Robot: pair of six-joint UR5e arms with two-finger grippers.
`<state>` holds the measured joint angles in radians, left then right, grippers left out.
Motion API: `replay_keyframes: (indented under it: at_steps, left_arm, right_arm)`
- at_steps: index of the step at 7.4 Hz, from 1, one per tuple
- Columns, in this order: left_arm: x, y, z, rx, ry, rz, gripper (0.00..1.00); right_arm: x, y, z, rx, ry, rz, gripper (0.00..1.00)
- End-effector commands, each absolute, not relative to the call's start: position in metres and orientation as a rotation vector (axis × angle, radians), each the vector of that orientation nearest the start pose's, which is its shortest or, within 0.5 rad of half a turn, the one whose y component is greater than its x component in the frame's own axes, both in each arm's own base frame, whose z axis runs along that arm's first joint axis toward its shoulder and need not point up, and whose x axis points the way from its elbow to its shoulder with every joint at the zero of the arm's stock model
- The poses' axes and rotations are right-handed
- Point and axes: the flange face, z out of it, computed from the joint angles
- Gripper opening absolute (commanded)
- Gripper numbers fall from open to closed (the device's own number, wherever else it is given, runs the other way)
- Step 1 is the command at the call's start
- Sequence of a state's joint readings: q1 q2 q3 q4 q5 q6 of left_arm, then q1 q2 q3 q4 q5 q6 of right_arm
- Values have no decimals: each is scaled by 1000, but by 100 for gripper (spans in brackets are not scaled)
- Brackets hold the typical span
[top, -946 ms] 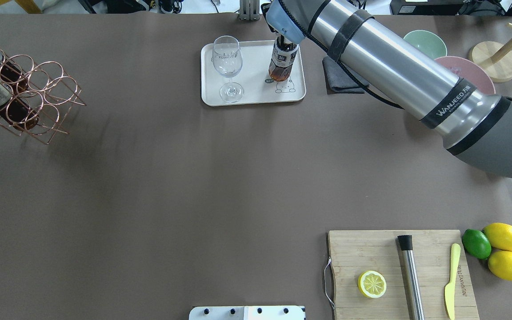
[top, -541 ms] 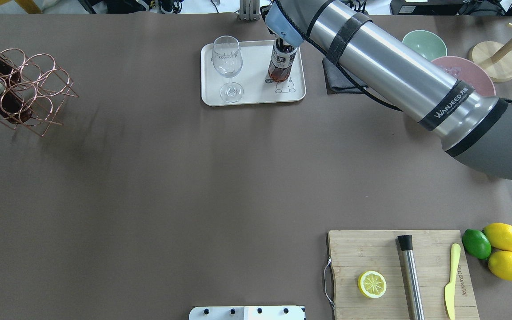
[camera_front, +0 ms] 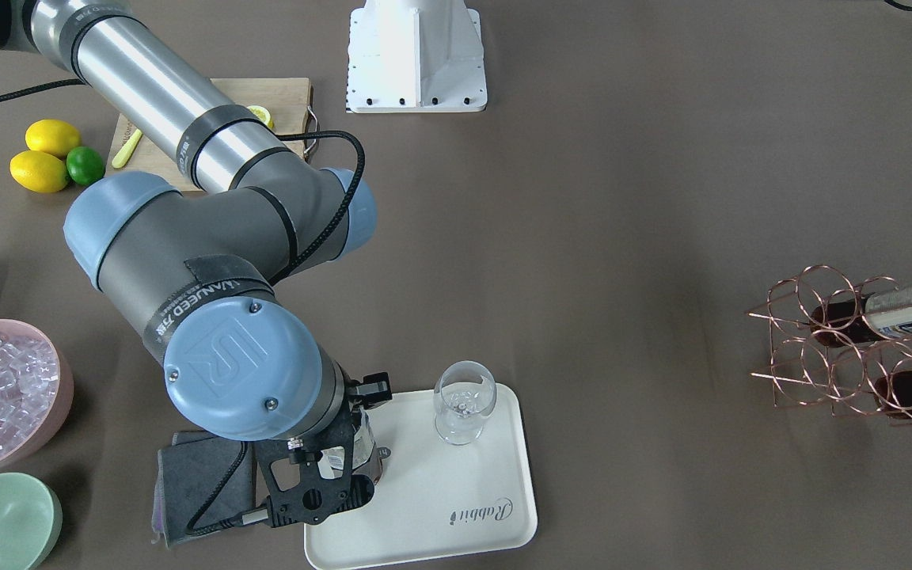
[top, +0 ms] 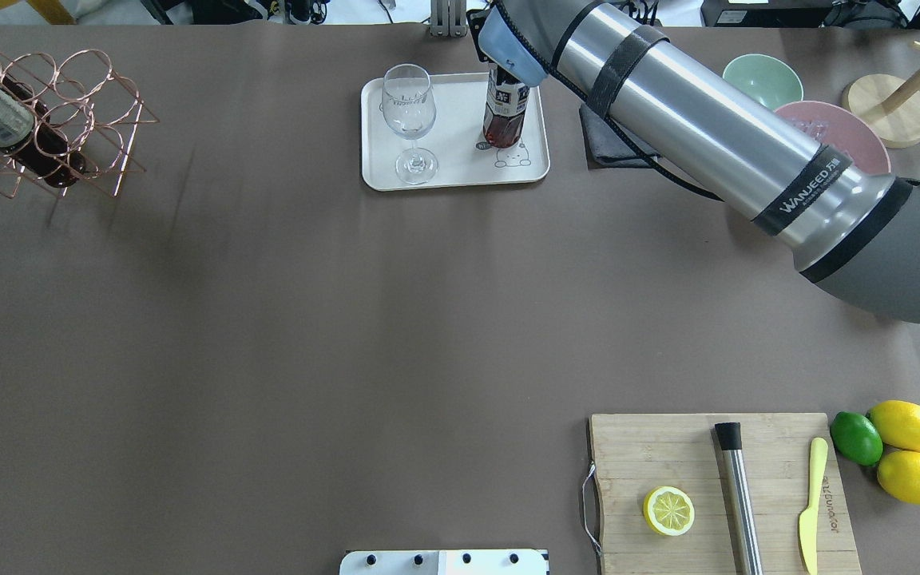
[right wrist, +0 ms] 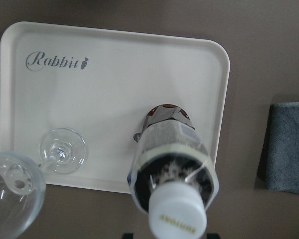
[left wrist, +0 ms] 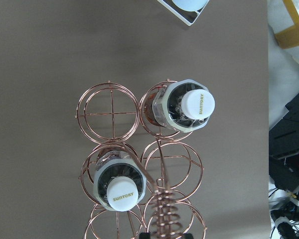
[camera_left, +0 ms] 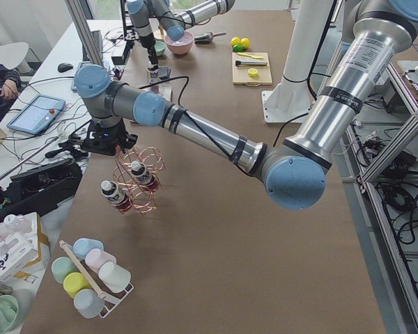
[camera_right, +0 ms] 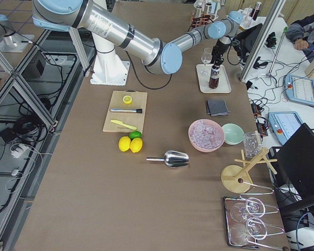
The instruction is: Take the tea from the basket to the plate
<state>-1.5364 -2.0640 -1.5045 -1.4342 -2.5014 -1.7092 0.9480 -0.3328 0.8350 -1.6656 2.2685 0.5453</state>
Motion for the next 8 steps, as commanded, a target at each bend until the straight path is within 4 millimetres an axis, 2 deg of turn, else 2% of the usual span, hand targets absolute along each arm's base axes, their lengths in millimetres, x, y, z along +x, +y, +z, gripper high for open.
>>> replay_keyframes:
  at_steps: [1,4,6,7,8]
  left_arm:
    - [-21,-698,418,-653,878,-1544,0]
    - [-18,-700,419,-655,876,-1540,0]
    - [-17,-704,427,-647,885,-1532,0]
    - [-15,-704,429,-651,881,-1532,0]
    - [-6,-704,431,-649,884,-1517,0]
  right_arm:
    - [-450,-745,141,-39,-797,-221,70]
    - [-449,-745,138,-37,-800,-222,70]
    - [-446,-740,125,-19,-820,-235,71]
    - [-440,-736,126,-10,-828,-237,72]
    - [-420,-724,137,-25,-835,-228,76]
